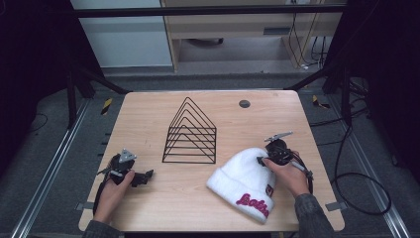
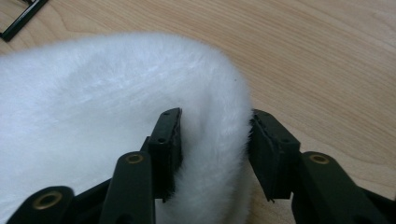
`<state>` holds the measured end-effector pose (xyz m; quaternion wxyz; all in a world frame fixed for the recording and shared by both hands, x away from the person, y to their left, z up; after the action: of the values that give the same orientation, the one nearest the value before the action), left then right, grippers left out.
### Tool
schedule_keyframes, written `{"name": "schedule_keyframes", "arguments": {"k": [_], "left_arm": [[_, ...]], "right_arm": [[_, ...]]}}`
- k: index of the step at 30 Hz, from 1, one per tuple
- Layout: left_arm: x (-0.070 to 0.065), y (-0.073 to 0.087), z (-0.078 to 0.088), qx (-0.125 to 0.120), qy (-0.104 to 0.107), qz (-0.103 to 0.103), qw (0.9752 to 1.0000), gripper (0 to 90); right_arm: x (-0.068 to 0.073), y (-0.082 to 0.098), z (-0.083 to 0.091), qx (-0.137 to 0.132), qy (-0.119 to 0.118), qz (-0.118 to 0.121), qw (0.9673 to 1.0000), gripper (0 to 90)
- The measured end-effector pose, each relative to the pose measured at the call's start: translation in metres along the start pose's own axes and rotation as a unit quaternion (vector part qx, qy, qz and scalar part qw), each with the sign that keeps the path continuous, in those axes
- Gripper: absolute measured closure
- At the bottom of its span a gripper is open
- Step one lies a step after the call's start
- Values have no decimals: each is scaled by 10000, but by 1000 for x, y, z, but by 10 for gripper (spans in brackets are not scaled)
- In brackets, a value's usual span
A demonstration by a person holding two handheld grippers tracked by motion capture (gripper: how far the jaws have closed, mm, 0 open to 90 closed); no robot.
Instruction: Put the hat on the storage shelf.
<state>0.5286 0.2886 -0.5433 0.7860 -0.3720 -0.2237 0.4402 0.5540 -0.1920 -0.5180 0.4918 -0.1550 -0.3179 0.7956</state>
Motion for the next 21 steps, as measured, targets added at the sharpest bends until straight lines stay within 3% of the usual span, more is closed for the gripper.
{"name": "schedule_keyframes", "arguments": {"k": [10, 15, 21], "left_arm": [[0, 0, 0, -1, -2, 1, 10000, 0], [0, 0, 0, -2, -2, -1, 10000, 0], [0, 0, 0, 1, -1, -1, 10000, 0]], "right_arm": [[3, 1, -1, 112, -162, 66, 9998, 764], [5, 0, 1, 68, -159, 163, 9997, 805], [17, -12, 26, -399, -126, 476, 9980, 828]]}}
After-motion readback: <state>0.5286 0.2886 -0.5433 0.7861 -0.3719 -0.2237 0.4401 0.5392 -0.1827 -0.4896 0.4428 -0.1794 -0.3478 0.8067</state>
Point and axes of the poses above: each handheld gripper's, and its own axes: z roughly backward along the jaws, y roughly out of its underside, x roughly to its left, the point moved 5 cm from there along -z, roughly forward along the jaws, and after that the axes turned 6 degrees about -x, right-handed, at the moved point
